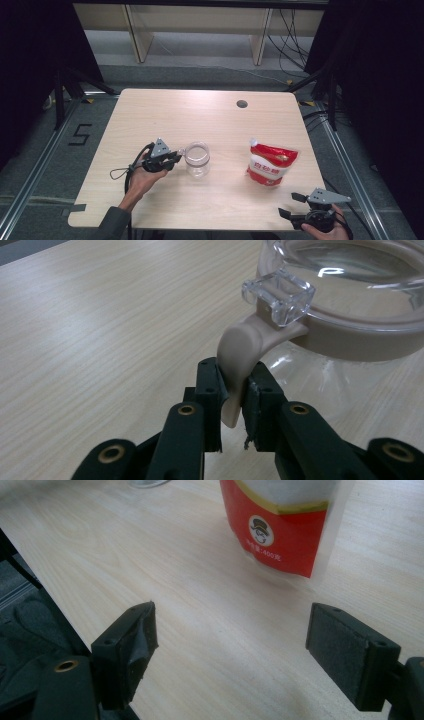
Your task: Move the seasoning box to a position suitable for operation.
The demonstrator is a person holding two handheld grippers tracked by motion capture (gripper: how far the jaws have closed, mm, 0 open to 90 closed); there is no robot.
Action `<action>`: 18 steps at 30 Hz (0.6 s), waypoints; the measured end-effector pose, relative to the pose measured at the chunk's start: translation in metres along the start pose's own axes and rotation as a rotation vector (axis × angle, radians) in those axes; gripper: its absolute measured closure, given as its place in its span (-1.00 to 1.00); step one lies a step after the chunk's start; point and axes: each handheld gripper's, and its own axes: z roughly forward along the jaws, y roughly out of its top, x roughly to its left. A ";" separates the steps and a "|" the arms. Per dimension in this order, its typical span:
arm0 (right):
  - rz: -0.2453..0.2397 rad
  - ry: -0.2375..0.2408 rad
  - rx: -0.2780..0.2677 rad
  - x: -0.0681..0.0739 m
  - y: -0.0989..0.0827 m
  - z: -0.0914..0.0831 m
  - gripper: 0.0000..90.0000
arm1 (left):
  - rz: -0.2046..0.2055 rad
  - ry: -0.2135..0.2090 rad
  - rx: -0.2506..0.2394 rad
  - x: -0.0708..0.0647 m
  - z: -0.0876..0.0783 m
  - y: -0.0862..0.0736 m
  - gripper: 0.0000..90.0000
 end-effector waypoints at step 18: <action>-0.043 0.000 -0.011 -0.001 0.001 0.001 -0.52 | -0.004 -0.023 0.024 -0.029 -0.009 -0.003 0.70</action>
